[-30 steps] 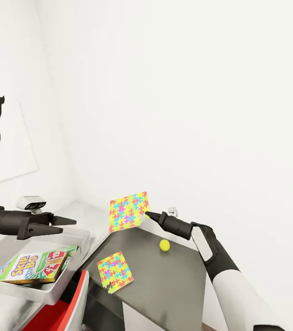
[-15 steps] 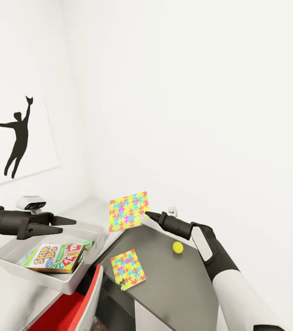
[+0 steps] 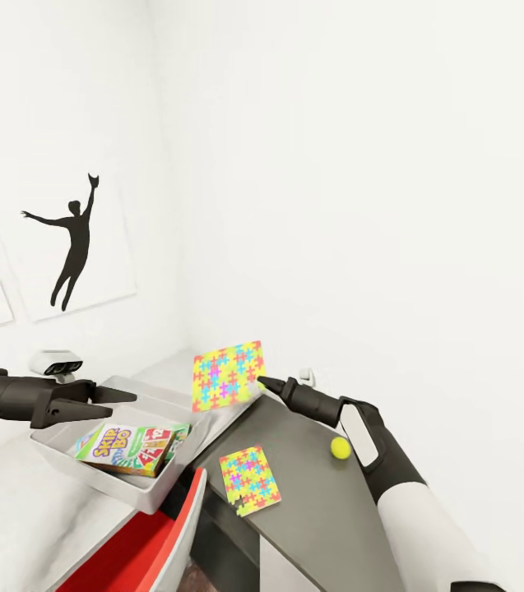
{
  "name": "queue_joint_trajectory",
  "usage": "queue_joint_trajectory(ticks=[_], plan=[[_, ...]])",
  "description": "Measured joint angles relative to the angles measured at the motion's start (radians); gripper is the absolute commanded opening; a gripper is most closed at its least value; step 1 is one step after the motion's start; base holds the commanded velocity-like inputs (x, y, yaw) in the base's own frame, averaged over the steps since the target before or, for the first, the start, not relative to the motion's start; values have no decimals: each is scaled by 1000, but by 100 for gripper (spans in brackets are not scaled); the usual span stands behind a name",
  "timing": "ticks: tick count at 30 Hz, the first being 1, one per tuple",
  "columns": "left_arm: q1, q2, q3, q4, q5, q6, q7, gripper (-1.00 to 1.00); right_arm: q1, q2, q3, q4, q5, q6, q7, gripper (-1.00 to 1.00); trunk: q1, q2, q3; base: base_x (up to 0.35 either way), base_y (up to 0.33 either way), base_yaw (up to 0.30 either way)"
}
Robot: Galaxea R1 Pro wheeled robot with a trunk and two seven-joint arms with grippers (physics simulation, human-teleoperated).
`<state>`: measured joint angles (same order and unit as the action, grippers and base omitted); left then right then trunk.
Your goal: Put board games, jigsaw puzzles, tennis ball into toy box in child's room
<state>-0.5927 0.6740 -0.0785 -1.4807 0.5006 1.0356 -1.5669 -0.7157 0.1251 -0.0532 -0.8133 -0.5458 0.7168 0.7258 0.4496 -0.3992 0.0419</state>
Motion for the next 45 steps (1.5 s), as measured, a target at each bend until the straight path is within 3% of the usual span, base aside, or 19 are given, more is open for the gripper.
queue_joint_trajectory(ticks=[5, 8, 12, 14, 22, 45], plan=[[0, 0, 1, 0, 0, 0, 0, 100, -20, 21, 4, -18, -2, 27, -53, -100, 0, 0, 0, 0, 0, 6], [0, 0, 2, 0, -1, 0, 0, 100, -72, 48, 7, -20, 2, 38, -174, -100, 0, 0, 0, 0, 0, 0], [1, 0, 3, 0, -1, 0, 0, 100, -111, 48, 10, -22, 3, 75, -355, -100, 0, 0, 0, 0, 0, 0], [0, 0, 3, 0, -1, 0, 0, 100, -115, 48, 9, -24, -2, 84, -384, -100, 0, 0, 0, 0, 0, 0], [0, 0, 4, 0, -2, 0, 0, 100, -119, 48, 11, -25, -4, 90, -362, -100, 0, 0, 0, 0, 0, 53], [1, 0, 4, 0, -3, -1, 0, 100, -119, 49, 13, -27, 0, 86, -333, -100, 0, 0, 0, 0, 0, 271]])
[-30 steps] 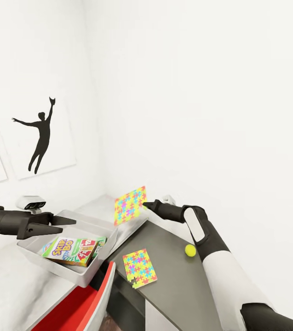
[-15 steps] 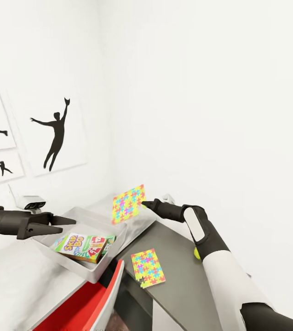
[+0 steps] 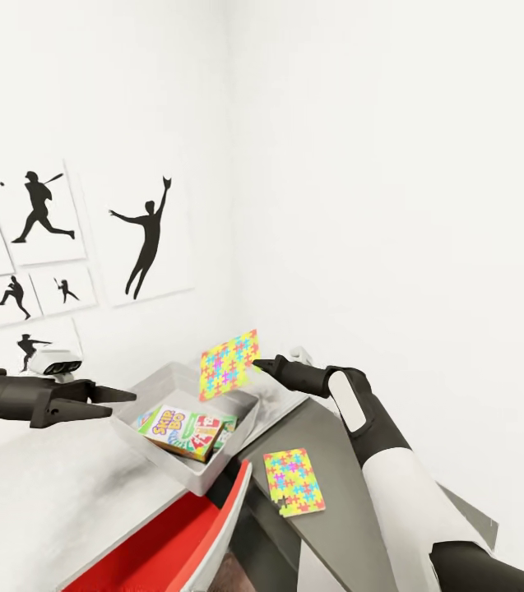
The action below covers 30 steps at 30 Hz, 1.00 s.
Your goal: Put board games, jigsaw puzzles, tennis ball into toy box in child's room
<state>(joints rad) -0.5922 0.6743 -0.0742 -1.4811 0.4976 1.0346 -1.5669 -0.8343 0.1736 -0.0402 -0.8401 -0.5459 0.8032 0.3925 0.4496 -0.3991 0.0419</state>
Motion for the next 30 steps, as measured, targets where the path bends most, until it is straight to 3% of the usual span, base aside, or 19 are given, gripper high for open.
queue_joint_trajectory(ticks=[26, 30], plan=[[0, 0, 2, 3, -6, -1, 0, 100, 4, 0, -13, -2, -1, -2, 3, -100, 0, 0, 0, 0, 0, 283], [0, 0, 1, 4, -6, -1, 0, 100, 6, -4, -14, -2, -1, -6, 46, -100, 0, 0, 0, 0, 0, 244]])
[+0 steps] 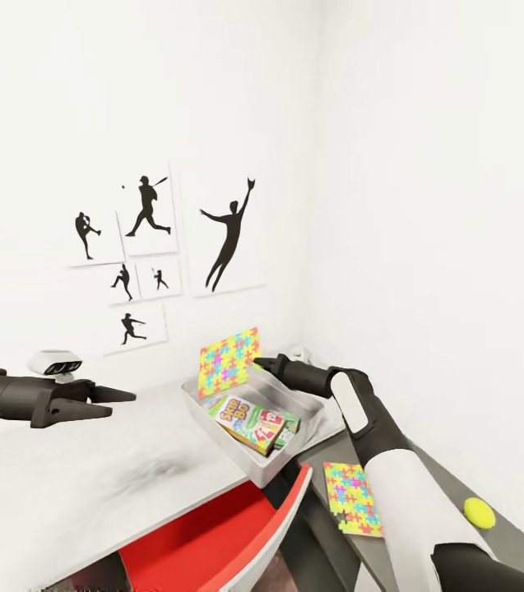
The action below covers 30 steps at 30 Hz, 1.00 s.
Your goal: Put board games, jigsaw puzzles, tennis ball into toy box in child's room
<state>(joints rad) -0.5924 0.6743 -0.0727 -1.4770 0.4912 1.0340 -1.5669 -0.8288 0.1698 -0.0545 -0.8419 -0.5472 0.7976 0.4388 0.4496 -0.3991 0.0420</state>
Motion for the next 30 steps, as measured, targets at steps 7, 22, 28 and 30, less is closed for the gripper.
queue_joint_trajectory(ticks=[7, 22, 28, 30], plan=[[0, 0, 0, 2, -1, -1, 0, 100, 2, -99, -24, 2, 5, -40, 66, -100, 0, 0, 0, 0, 0, 54], [0, 0, -2, 2, -1, -2, 0, 100, 20, -179, -153, 13, 6, -51, 75, -100, 0, 0, 0, 0, 0, -95], [0, 0, -2, 2, -1, -2, 0, 100, 22, -168, -147, 25, 19, -57, 63, -100, 0, 0, 0, 0, 0, -8], [0, 0, -2, 2, -1, -2, 0, 100, 22, -164, -145, 27, 19, -58, 62, -100, 0, 0, 0, 0, 0, -2]])
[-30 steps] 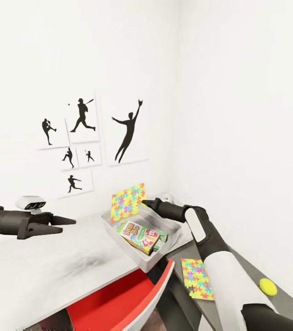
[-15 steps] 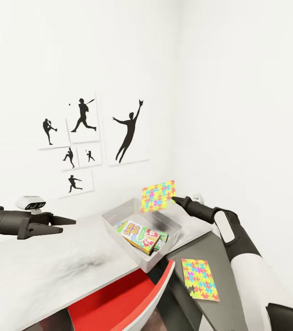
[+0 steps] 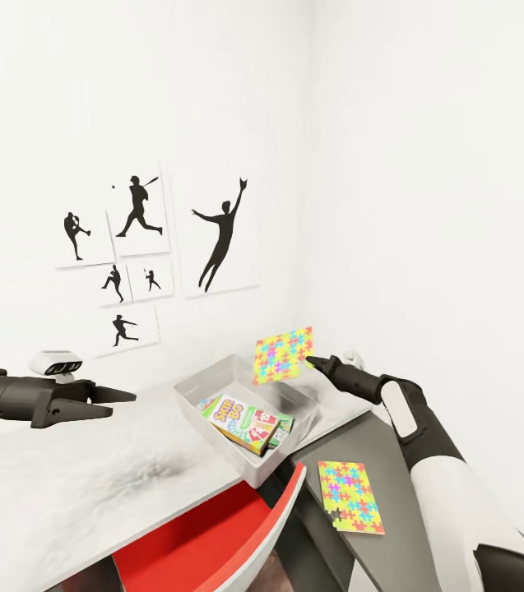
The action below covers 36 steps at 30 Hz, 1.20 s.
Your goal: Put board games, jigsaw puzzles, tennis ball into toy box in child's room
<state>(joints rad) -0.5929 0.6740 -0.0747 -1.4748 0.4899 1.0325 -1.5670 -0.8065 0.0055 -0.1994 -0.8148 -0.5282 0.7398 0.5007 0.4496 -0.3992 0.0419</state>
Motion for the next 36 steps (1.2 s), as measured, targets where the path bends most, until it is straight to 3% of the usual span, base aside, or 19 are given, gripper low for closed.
queue_joint_trajectory(ticks=[5, 12, 18, 22, 28, 36], plan=[[0, 0, 1, 0, 0, 0, 0, 100, -1, 6, 4, 16, 2, -12, -2, -100, 0, 0, 0, 0, 0, 0], [1, 0, 2, 0, 0, -1, 0, 100, -2, 9, 18, 116, 8, -71, -2, -100, 0, 0, 0, 0, 0, 0], [0, 0, 2, 0, 0, -1, 0, 100, -3, 10, 113, 254, 7, -223, -1, -100, 0, 0, 0, 0, 0, 0], [0, 0, 2, 0, 0, -2, 0, 100, -3, 12, 157, 286, 2, -263, 2, -100, 0, 0, 0, 0, 0, 0], [1, 0, 2, 0, 0, -1, 0, 100, -3, 65, 168, 293, 7, -274, 3, -100, 0, 0, 0, 0, 0, 83], [0, 0, 2, 0, 0, -2, 0, 100, -5, 82, 168, 294, 8, -281, 1, -100, 0, 0, -2, 0, 0, 204]])
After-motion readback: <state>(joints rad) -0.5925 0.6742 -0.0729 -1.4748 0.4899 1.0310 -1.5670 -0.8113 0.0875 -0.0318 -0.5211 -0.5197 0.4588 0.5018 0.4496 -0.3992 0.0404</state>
